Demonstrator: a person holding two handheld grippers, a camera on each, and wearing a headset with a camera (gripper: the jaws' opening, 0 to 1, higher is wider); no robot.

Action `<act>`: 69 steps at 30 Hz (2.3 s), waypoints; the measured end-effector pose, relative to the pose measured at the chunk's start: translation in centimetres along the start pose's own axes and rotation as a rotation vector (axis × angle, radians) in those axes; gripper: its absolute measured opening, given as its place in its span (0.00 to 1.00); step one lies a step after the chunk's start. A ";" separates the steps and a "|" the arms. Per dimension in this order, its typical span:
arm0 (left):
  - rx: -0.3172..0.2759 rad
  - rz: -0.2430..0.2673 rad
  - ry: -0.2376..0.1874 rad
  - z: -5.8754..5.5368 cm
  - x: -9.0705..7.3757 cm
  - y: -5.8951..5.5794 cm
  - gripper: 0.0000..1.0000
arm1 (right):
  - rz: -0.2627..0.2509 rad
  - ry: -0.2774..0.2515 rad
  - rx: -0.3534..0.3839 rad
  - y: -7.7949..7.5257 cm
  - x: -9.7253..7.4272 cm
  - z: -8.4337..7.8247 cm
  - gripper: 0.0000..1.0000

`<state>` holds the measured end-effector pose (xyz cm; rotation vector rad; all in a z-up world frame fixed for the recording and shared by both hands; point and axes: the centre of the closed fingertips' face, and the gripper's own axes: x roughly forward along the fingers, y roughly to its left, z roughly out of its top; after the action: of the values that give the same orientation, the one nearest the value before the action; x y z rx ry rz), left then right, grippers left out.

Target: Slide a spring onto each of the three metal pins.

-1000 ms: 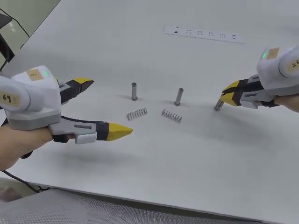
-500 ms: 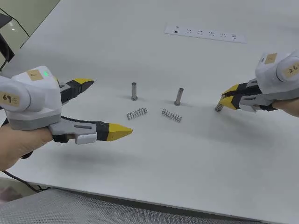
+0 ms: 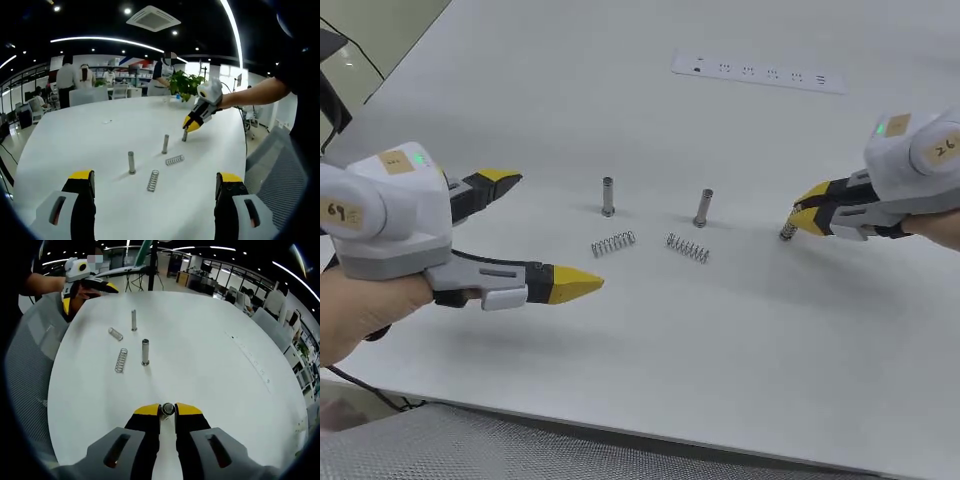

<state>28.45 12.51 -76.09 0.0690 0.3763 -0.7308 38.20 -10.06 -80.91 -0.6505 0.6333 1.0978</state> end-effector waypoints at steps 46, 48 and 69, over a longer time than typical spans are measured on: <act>0.011 -0.006 -0.001 0.7 -0.1 -0.1 0.98 | -0.015 -0.044 0.079 0.7 -0.8 1.2 0.29; 0.013 -0.007 -0.002 0.7 -0.1 -0.1 0.98 | -0.019 -0.051 0.077 0.8 -1.0 1.4 0.29; 0.015 -0.008 -0.006 0.8 -0.1 0.0 0.98 | -0.032 -0.138 0.033 2.0 -3.9 4.2 0.27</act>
<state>28.63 12.37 -75.29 0.0792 0.3659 -0.7413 35.68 -8.61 -75.55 -0.5495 0.5194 1.0905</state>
